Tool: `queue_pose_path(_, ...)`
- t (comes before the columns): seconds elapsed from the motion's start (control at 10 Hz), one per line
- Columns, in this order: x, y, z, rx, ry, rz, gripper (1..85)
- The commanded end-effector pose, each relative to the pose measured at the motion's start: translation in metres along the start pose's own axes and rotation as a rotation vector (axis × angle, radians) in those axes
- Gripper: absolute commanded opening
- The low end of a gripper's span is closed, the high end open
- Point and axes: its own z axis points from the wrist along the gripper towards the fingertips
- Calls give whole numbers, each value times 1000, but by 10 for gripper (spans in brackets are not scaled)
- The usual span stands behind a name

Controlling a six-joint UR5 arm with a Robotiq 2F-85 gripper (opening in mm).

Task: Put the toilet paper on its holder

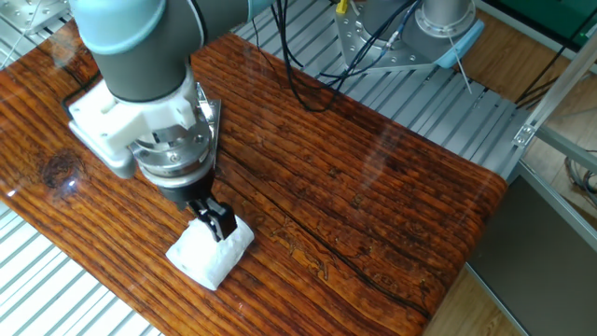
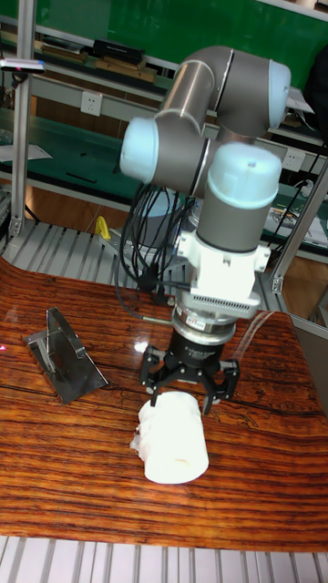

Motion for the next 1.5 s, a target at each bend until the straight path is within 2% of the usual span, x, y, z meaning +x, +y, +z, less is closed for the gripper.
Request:
queue_pose_path(0.0, -1, 1, 23, -12, -23, -1, 763)
queue_pose_path(0.3, 7, 0, 27, -11, -6, -37, 810)
queue_pose_path(0.5, 6, 4, 34, -14, -17, -36, 820)
queue_pose_path(0.8, 12, 5, 44, -25, -12, -68, 850)
queue_pose_path(1.2, 14, 2, 60, -35, -9, -103, 850)
queue_pose_path(1.4, 11, 0, 66, -35, -23, -116, 850)
